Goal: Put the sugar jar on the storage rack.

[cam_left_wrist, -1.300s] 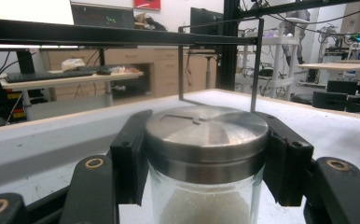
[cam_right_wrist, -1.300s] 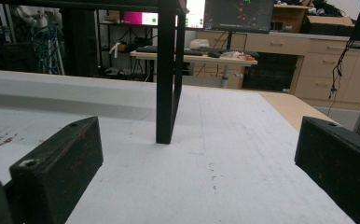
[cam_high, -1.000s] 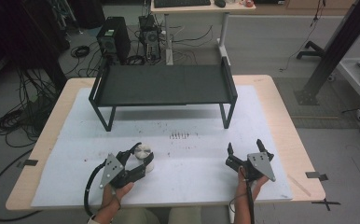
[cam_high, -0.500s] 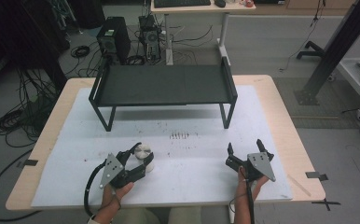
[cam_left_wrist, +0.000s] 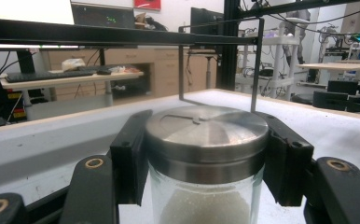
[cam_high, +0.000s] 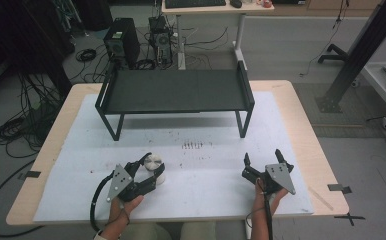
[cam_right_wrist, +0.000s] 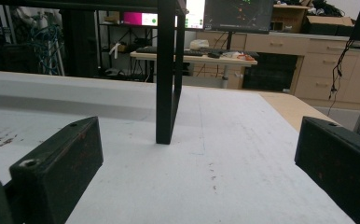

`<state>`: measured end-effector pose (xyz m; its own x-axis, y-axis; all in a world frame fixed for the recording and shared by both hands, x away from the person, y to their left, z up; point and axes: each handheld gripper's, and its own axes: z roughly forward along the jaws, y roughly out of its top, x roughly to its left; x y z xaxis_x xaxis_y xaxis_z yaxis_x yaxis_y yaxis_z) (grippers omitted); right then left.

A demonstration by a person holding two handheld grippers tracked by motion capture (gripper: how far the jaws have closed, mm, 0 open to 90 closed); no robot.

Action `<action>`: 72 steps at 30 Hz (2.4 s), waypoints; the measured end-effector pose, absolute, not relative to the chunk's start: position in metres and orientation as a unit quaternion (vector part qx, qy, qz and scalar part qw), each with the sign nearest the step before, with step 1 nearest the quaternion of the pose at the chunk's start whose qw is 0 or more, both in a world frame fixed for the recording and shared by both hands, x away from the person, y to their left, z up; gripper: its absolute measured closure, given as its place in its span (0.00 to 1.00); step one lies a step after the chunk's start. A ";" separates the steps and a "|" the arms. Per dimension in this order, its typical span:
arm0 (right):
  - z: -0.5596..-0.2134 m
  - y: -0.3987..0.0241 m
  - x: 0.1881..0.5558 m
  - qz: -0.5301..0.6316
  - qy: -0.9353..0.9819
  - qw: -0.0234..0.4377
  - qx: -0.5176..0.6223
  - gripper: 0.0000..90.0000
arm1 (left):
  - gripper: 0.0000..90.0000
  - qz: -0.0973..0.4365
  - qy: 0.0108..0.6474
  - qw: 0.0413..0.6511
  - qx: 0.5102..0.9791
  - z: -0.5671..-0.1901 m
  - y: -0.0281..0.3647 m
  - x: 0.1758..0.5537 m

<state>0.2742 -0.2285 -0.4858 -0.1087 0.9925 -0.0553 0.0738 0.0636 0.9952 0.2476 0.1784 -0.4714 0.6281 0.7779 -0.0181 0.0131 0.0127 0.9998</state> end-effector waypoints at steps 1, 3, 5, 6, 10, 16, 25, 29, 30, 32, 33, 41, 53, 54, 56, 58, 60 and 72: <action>-0.486 -0.229 0.274 0.491 0.560 0.468 0.476 0.01 | 0.46 0.299 0.311 0.640 0.636 -0.471 0.178 0.248; -0.486 -0.229 0.274 0.492 0.559 0.468 0.476 0.01 | 0.46 0.299 0.311 0.640 0.636 -0.471 0.178 0.248; -0.486 -0.229 0.274 0.492 0.559 0.468 0.476 0.01 | 0.46 0.298 0.311 0.640 0.636 -0.471 0.178 0.248; -0.486 -0.229 0.274 0.491 0.560 0.468 0.476 0.01 | 0.46 0.299 0.311 0.640 0.636 -0.471 0.178 0.248; -0.486 -0.229 0.274 0.492 0.559 0.468 0.476 0.01 | 0.46 0.298 0.312 0.640 0.636 -0.471 0.179 0.248; -0.486 -0.229 0.274 0.492 0.558 0.467 0.477 0.01 | 0.47 0.297 0.322 0.637 0.635 -0.470 0.177 0.247; -0.486 -0.228 0.274 0.489 0.561 0.470 0.474 0.01 | 0.47 0.282 0.322 0.628 0.650 -0.460 0.174 0.250; -0.486 -0.228 0.274 0.492 0.559 0.469 0.475 0.01 | 0.47 0.276 0.322 0.633 0.648 -0.451 0.173 0.250; -0.486 -0.228 0.274 0.492 0.559 0.469 0.475 0.01 | 0.47 0.275 0.322 0.634 0.648 -0.449 0.173 0.250; -0.486 -0.228 0.274 0.492 0.559 0.469 0.474 0.01 | 0.47 0.272 0.322 0.638 0.645 -0.441 0.174 0.250; -0.486 -0.228 0.274 0.491 0.560 0.470 0.474 0.01 | 0.47 0.271 0.320 0.641 0.643 -0.437 0.174 0.249; -0.486 -0.228 0.274 0.491 0.560 0.471 0.473 0.01 | 0.47 0.253 0.306 0.665 0.633 -0.389 0.178 0.254; -0.486 -0.228 0.274 0.490 0.561 0.470 0.473 0.01 | 0.47 0.233 0.274 0.679 0.640 -0.306 0.169 0.279; -0.486 -0.228 0.274 0.490 0.561 0.470 0.473 0.01 | 0.47 0.235 0.272 0.679 0.640 -0.299 0.168 0.282; -0.486 -0.228 0.274 0.490 0.561 0.470 0.474 0.01 | 0.47 0.236 0.269 0.681 0.639 -0.288 0.166 0.288; -0.486 -0.228 0.274 0.491 0.559 0.469 0.475 0.01 | 0.47 0.242 0.265 0.680 0.640 -0.275 0.163 0.297; -0.486 -0.228 0.274 0.491 0.559 0.468 0.477 0.01 | 0.47 0.244 0.263 0.679 0.641 -0.266 0.162 0.306; -0.486 -0.228 0.274 0.491 0.560 0.468 0.476 0.01 | 0.47 0.260 0.283 0.660 0.646 -0.246 0.150 0.374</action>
<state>0.2744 -0.2283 -0.4856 -0.1077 0.9925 -0.0572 0.0733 0.0653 0.9952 0.3737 0.1502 -0.2463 0.7049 0.7082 -0.0383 0.0226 0.0315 0.9992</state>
